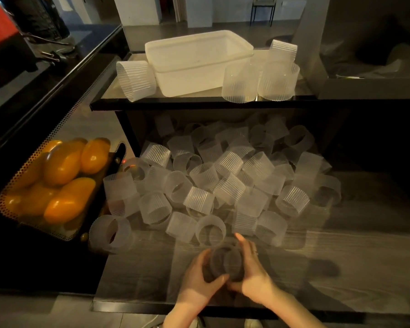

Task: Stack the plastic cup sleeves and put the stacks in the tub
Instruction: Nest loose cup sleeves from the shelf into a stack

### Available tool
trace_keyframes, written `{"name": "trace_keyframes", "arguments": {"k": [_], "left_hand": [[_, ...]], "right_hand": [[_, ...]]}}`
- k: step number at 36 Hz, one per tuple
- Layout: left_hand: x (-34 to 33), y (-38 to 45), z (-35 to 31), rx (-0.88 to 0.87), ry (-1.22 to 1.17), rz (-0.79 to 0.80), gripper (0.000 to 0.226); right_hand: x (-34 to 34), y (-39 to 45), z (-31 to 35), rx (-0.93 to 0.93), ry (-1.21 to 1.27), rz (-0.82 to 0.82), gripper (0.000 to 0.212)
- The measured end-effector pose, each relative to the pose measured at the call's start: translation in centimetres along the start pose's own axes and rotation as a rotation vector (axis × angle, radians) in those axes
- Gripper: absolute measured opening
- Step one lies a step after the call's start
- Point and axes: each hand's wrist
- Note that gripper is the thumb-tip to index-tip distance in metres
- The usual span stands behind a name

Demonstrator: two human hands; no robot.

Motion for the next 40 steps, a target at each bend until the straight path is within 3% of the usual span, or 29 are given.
{"name": "trace_keyframes", "arguments": {"k": [4, 7, 13, 18, 22, 26, 36, 40], "left_hand": [[1.0, 0.1, 0.8, 0.019, -0.06, -0.112, 0.065], [1.7, 0.3, 0.5, 0.026, -0.141, -0.215, 0.051], [2.1, 0.9, -1.9, 0.132, -0.325, -0.146, 0.041], [2.0, 1.2, -3.4, 0.157, -0.352, -0.08, 0.042], [2.0, 0.4, -4.4, 0.058, -0.384, -0.077, 0.025], [2.5, 0.0, -4.7, -0.018, -0.325, -0.126, 0.025], [3.3, -0.9, -6.7, -0.221, -0.256, -0.165, 0.053], [3.1, -1.4, -6.7, -0.269, -0.208, -0.172, 0.055]], "right_hand": [[1.1, 0.1, 0.4, -0.025, 0.063, 0.06, 0.127], [1.8, 0.8, 0.6, -0.045, 0.165, 0.029, 0.115], [1.6, 3.5, 1.7, -0.077, 0.289, -0.011, 0.081], [1.5, 4.6, 2.1, -0.094, 0.303, 0.022, 0.076], [1.7, 4.6, 2.1, -0.079, 0.366, -0.025, 0.081], [2.2, 4.5, 2.2, -0.033, 0.396, -0.091, 0.081], [3.0, 4.2, 4.1, -0.027, 0.619, -0.306, 0.04], [3.4, 3.2, 4.7, -0.019, 0.628, -0.318, 0.026]]}}
Point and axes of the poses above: each hand's wrist, its own y-axis towards the middle knuckle, its own x-axis out of the back of the hand, z = x × y, and after that the axes turned 12 degrees about x, right-handed
